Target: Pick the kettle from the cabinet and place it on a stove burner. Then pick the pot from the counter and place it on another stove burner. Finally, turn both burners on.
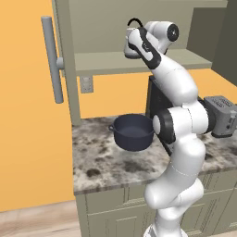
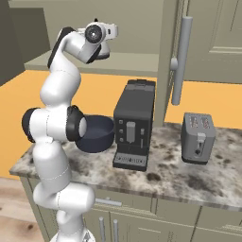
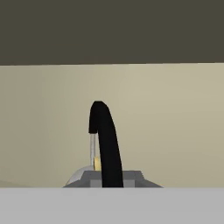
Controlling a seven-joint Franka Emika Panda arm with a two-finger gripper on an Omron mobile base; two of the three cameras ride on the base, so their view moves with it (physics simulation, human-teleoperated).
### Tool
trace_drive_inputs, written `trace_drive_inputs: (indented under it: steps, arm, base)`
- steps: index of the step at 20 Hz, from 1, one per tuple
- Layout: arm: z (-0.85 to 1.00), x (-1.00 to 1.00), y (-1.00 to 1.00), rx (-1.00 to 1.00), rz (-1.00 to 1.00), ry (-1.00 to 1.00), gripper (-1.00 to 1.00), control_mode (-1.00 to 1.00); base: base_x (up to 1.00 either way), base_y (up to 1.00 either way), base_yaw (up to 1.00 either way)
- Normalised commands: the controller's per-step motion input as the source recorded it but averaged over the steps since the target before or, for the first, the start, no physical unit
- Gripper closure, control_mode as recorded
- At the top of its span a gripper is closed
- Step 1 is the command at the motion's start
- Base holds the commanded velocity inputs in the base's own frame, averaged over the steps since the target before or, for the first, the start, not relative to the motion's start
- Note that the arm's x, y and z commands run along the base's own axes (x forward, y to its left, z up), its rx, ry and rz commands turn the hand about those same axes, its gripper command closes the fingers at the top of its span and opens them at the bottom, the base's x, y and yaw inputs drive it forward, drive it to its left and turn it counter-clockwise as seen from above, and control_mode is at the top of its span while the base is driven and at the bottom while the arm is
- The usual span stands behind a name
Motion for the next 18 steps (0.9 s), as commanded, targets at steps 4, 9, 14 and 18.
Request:
trace_drive_inputs:
  steps: [4, 9, 14, 18]
  arm:
    - [0.0, 0.0, 0.0, 0.0, 0.0, 0.0, 1.0, -1.0]
    - [0.0, 0.0, 0.0, 0.0, 0.0, 0.0, 1.0, -1.0]
    - [0.0, -0.09, 0.0, 0.0, 0.0, 0.0, 1.0, -1.0]
    - [0.0, -0.28, 0.0, 0.0, 0.0, 0.0, 1.0, -1.0]
  base:
    - [0.0, 0.0, 0.0]
    - [0.0, 0.0, 0.0]
    - [0.0, 0.0, 0.0]
    - [0.0, 0.0, 0.0]
